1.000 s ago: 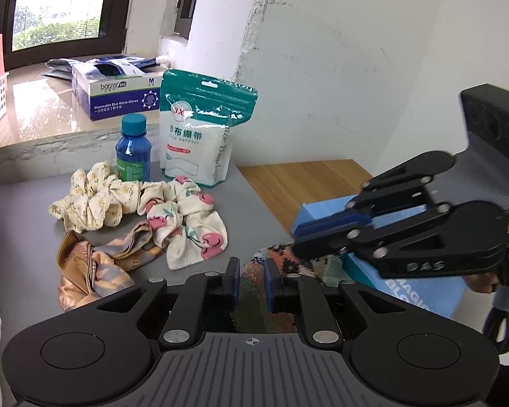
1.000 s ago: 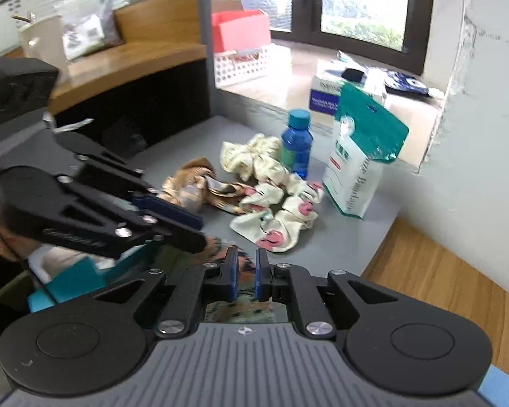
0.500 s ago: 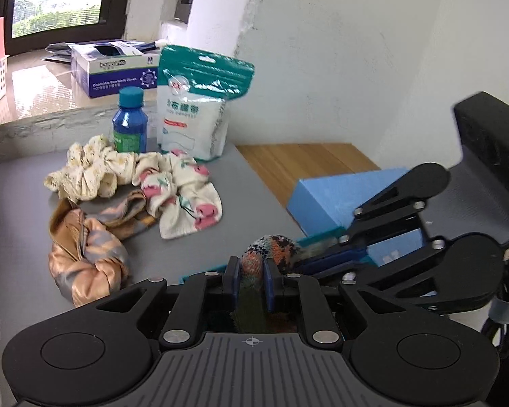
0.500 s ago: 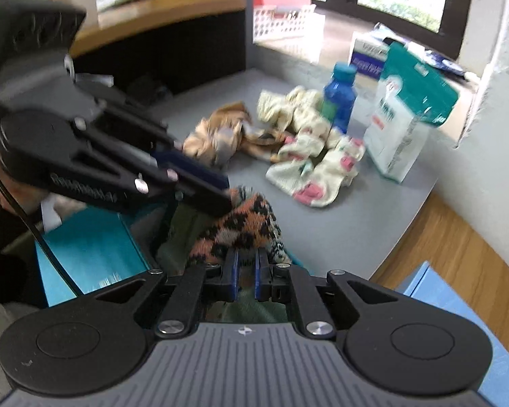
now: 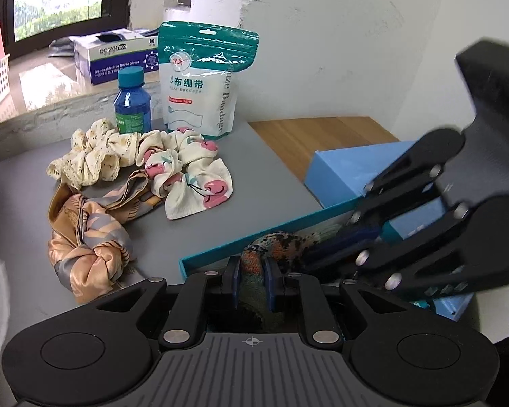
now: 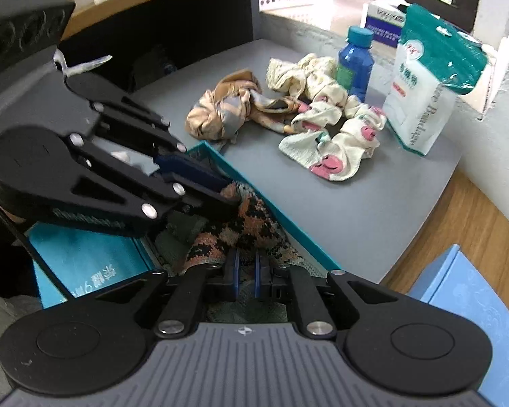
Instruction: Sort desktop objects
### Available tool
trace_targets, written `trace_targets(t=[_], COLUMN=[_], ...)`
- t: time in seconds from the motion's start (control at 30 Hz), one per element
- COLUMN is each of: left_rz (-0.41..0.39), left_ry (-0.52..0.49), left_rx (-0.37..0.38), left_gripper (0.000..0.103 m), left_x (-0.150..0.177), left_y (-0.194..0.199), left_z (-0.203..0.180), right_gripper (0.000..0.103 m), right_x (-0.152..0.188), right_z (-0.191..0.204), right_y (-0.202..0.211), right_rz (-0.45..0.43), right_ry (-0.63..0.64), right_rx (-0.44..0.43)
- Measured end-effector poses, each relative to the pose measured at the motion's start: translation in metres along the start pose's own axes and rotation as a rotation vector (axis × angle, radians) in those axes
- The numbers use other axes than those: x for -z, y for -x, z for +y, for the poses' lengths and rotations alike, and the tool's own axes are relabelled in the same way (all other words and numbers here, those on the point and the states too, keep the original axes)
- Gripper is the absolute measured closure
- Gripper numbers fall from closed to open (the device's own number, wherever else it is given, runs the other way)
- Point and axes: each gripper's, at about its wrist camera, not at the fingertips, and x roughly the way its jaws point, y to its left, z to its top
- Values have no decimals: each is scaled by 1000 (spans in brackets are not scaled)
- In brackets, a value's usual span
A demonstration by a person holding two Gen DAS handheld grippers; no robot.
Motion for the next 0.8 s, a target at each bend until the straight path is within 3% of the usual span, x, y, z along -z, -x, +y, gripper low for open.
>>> trace_targets(t=[0.2,0.57,0.8], left_rz=[-33,-121,-177], left_ry=[87,156,171], left_rx=[56,74,80], left_gripper=[85,85,85], left_x=[-1,5,16], left_y=[11,57,84], left_z=[13,22,24], right_gripper=[91,92,91], right_x=[-10,-12,-8], right_z=[0,6,0], right_y=[17,-18,20], right_rz=[-86,-3,-43], right_ry=[-17,7,-45], right_rx=[3,7,-30])
